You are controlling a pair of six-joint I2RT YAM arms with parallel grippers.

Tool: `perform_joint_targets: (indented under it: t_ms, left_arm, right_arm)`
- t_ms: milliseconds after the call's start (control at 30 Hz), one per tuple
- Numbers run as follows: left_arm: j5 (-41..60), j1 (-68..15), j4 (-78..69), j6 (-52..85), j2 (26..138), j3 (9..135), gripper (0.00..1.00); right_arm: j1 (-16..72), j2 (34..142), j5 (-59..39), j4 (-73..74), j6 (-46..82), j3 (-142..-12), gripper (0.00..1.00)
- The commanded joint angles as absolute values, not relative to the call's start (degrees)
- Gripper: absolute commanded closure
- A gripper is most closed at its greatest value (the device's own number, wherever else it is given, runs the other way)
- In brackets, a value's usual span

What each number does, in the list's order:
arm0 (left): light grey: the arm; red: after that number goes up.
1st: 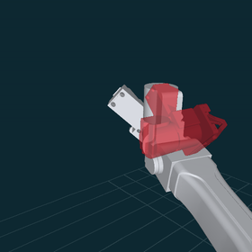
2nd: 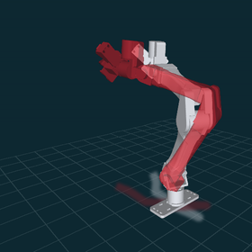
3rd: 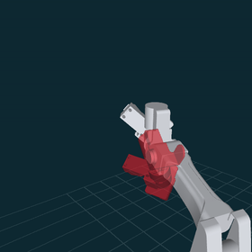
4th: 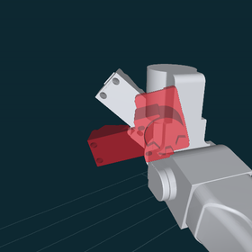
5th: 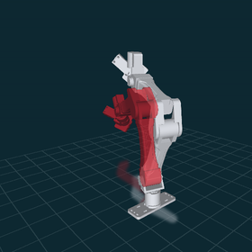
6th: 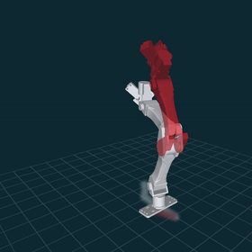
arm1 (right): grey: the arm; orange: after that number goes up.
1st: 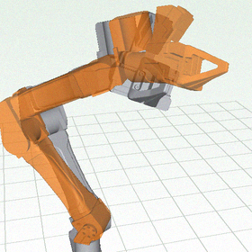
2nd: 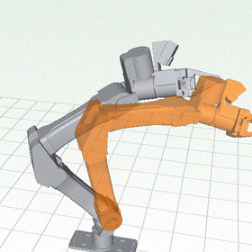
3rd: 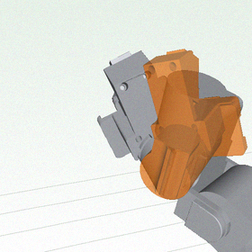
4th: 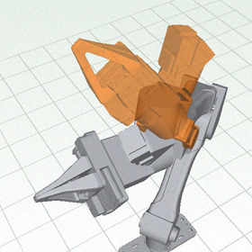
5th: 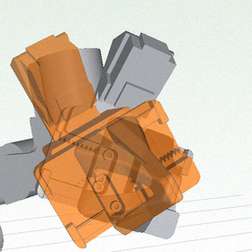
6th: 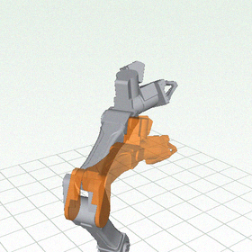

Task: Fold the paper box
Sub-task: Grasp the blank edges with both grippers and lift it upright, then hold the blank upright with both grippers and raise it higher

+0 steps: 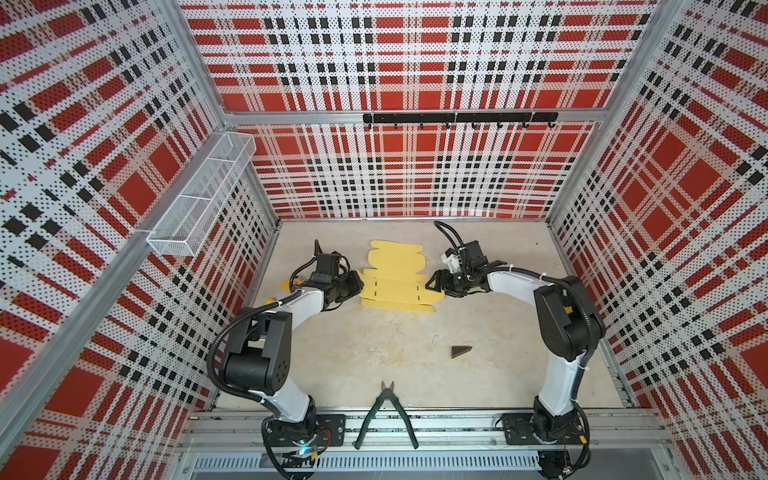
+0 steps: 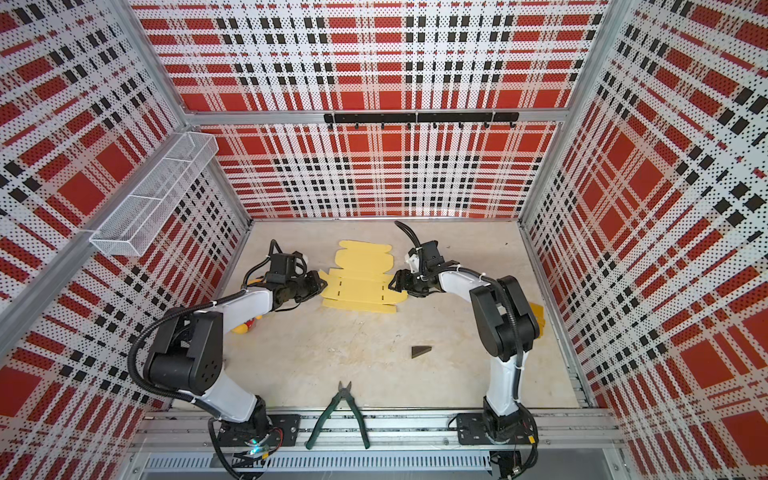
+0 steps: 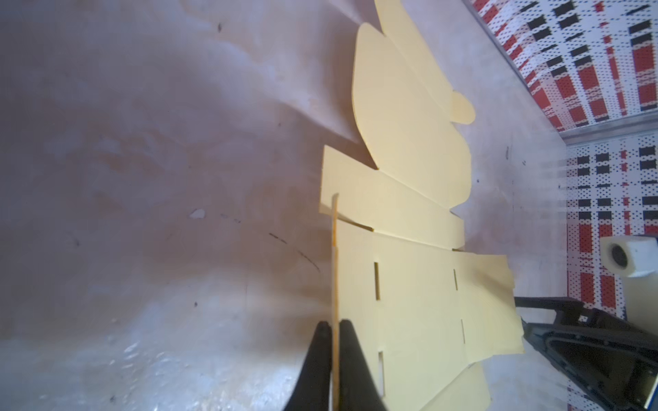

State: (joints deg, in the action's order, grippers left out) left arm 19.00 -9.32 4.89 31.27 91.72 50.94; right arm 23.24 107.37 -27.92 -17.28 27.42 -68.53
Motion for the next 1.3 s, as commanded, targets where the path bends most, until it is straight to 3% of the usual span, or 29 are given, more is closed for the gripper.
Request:
perform_joint_targets:
  t_ms: [0, 300, 633, 867, 1033, 1267]
  left_arm:
    - [17.7, -10.9, 8.2, 23.0, 88.5, 53.4, 0.93]
    - [20.7, -15.7, 26.2, -6.2, 87.0, 71.2, 0.96]
    - [26.9, -16.7, 39.8, -28.6, 88.2, 87.8, 0.93]
    - [33.7, -16.9, 51.8, -42.3, 89.1, 95.8, 0.92]
    - [37.2, -16.9, 57.2, -47.2, 88.8, 97.9, 0.9]
    - [42.3, -17.0, 59.9, -46.9, 87.8, 99.0, 0.91]
  right_arm:
    - [23.6, 101.2, -24.3, -14.9, 23.8, -65.4, 0.29]
    - [23.6, 87.2, -15.4, -24.1, 10.5, -67.7, 0.19]
    - [19.3, 81.9, -13.1, -31.7, 0.0, -78.2, 0.09]
    - [15.3, 77.5, -21.9, -23.1, -8.3, -74.5, 0.08]
    - [12.2, 76.4, -33.4, -17.8, -11.7, -71.7, 0.09]
    - [11.3, 76.7, -44.9, -10.9, -11.6, -67.8, 0.2]
